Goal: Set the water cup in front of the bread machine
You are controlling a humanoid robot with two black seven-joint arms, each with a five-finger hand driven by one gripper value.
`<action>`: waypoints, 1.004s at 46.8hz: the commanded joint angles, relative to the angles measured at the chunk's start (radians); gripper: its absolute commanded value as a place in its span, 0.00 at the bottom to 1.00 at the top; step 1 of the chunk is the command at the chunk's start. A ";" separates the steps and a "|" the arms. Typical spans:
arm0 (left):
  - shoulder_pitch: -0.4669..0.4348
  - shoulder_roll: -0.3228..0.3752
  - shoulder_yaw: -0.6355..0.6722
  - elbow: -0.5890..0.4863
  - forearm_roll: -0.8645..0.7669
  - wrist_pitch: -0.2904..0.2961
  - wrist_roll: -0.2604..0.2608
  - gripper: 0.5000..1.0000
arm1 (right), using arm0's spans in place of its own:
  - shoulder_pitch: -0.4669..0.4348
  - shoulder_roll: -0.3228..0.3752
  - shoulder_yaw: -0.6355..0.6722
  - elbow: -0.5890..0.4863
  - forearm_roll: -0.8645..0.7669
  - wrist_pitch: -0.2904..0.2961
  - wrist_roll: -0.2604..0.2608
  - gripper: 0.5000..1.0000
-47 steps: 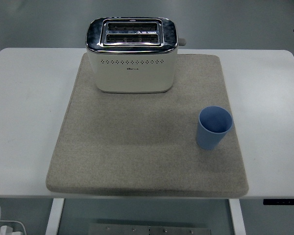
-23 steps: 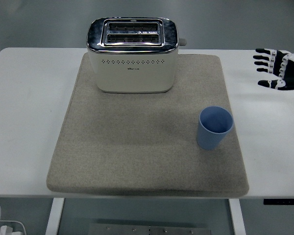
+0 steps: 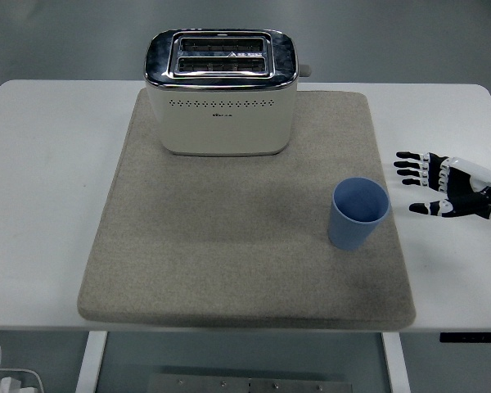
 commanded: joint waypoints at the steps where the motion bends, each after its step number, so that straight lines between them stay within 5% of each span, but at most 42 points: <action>1: 0.000 0.000 0.000 0.000 0.000 0.000 0.000 1.00 | -0.004 0.001 0.000 0.000 0.000 0.002 0.000 0.87; 14: 0.000 0.000 0.000 0.000 0.000 0.000 0.000 1.00 | -0.030 0.000 0.000 0.059 0.000 0.043 0.000 0.87; 47: 0.000 0.000 0.000 0.000 0.000 0.000 0.000 1.00 | -0.059 0.109 0.081 0.088 0.000 0.031 0.000 0.87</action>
